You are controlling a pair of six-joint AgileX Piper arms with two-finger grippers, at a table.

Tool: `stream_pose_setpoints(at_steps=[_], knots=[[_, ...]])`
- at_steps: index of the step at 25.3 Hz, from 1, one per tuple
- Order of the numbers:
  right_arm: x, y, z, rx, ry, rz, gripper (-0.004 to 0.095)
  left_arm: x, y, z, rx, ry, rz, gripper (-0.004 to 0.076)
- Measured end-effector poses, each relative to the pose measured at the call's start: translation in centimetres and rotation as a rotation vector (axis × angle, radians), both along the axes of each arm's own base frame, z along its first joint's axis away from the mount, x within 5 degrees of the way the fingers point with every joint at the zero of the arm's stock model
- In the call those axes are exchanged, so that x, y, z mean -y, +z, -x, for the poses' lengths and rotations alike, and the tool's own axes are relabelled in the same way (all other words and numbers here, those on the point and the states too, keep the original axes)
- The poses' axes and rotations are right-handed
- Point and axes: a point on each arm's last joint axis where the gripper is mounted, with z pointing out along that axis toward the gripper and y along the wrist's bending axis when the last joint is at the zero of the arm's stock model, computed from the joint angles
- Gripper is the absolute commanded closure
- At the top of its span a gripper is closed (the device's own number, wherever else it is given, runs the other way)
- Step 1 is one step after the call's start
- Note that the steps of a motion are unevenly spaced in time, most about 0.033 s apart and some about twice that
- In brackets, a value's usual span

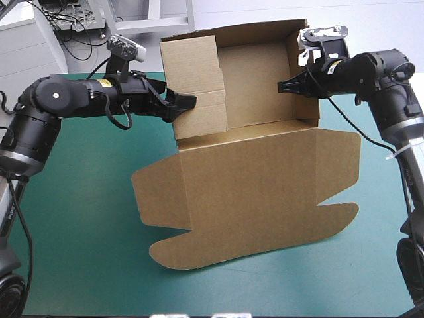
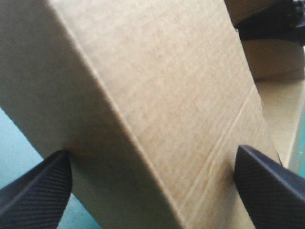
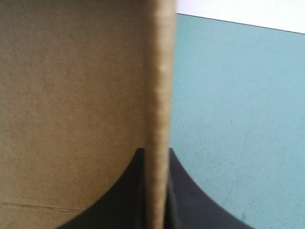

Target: Fold the box

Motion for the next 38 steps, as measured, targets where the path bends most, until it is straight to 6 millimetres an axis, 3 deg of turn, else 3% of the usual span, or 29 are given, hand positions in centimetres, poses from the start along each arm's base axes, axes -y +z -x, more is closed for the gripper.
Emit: stream_pose_setpoints(at_steps=[7, 18, 22, 24, 25, 27, 33, 38], knots=[[-1.5, 0.3, 0.1, 0.050, -0.017, -0.001, 0.0924, 1.9, 0.4, -1.2, -0.069, 0.186, -0.120, 0.0181], [-2.2, 0.3, 0.2, 0.050, -0.010, -0.035, 0.0925, 1.7, 0.5, -2.3, -0.110, 0.364, -0.093, 0.0272], [-2.2, -0.2, 0.1, 0.015, -0.010, -0.029, 0.0925, 1.6, 0.4, -2.3, -0.110, 0.371, -0.104, 0.0454], [-2.3, -0.6, -0.2, -0.009, -0.011, -0.022, 0.0925, 1.6, 0.3, -2.4, -0.110, 0.375, -0.114, 0.0578], [-2.3, -0.9, -0.2, -0.023, -0.012, -0.021, 0.0925, 1.6, 0.1, -2.6, -0.112, 0.382, -0.120, 0.0680], [-2.4, -1.4, -0.4, -0.062, -0.021, -0.021, 0.0926, 1.5, -0.7, -3.3, -0.130, 0.404, -0.151, 0.0753], [-2.7, -4.2, -1.4, -0.211, -0.030, 0.030, 0.0926, 2.3, -4.9, -5.9, -0.259, 0.411, -0.261, 0.0754], [-2.9, -8.0, -2.9, -0.383, -0.041, 0.110, 0.0926, 4.0, -10.1, -8.4, -0.438, 0.384, -0.315, 0.0756]])
